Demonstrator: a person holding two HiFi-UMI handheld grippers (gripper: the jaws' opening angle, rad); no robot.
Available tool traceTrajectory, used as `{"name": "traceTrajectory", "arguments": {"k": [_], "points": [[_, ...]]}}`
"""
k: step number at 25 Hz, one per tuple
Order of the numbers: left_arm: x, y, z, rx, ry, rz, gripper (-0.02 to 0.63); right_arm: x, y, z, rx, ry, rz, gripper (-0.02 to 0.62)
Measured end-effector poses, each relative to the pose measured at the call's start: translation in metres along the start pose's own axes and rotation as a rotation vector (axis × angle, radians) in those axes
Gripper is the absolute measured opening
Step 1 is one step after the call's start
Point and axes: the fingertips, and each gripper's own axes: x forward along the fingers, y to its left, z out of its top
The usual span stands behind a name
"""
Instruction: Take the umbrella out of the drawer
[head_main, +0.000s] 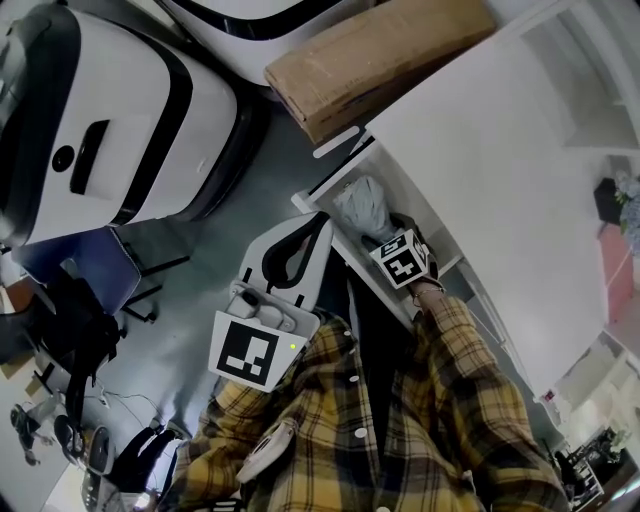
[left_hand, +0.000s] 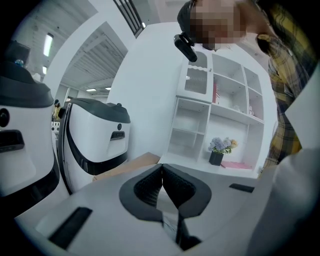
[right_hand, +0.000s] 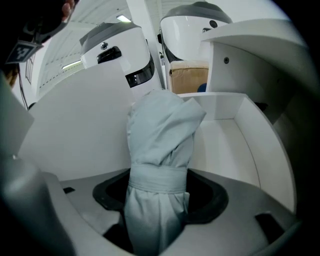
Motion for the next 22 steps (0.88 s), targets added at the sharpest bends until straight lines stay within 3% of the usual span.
{"name": "traceTrajectory", "arguments": {"k": [22], "points": [[0.000,-0.030,0.060,0.066,-0.114,-0.090,0.020,-0.099,0.007,0.044,0.015,-0.218,-0.075,0.308]]}}
